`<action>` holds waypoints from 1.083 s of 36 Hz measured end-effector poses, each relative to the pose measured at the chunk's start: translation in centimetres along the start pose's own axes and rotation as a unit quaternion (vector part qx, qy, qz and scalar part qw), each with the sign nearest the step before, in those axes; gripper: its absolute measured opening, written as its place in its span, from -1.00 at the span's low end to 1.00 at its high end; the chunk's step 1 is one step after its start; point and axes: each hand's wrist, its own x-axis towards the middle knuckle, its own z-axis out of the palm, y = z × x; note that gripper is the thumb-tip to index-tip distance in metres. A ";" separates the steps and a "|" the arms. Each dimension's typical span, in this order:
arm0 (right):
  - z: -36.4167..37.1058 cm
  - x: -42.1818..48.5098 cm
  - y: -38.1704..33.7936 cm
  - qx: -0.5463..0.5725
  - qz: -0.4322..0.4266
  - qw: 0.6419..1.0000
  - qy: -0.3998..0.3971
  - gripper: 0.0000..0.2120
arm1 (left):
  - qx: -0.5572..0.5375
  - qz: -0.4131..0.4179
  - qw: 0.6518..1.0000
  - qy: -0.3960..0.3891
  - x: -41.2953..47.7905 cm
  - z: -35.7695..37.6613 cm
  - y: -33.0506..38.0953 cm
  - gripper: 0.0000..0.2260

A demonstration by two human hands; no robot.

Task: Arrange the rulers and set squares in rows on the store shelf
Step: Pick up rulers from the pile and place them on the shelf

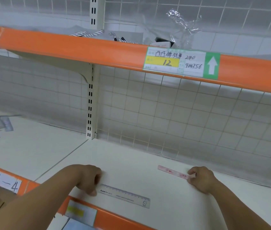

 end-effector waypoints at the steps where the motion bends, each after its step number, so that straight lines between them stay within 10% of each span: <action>1: -0.2 -0.4 -0.8 0.002 -0.008 1.000 0.007 -0.84 | 0.003 -0.001 1.000 -0.002 0.0 0.0 0.1 -0.73; 8: 0.6 -6.5 -10.9 0.106 -0.192 0.973 -0.074 -0.92 | 0.021 -0.005 1.000 -0.005 -0.1 0.2 0.4 -0.72; 11: 2.1 -8.3 -13.6 0.050 -0.249 0.958 -0.135 -0.62 | 0.019 -0.009 1.000 -0.004 -0.3 0.1 0.6 -0.63; 39: 3.5 -9.9 -16.0 -0.110 -0.274 0.952 -0.083 -0.67 | 0.023 -0.024 0.999 -0.017 -0.5 0.2 1.7 -0.58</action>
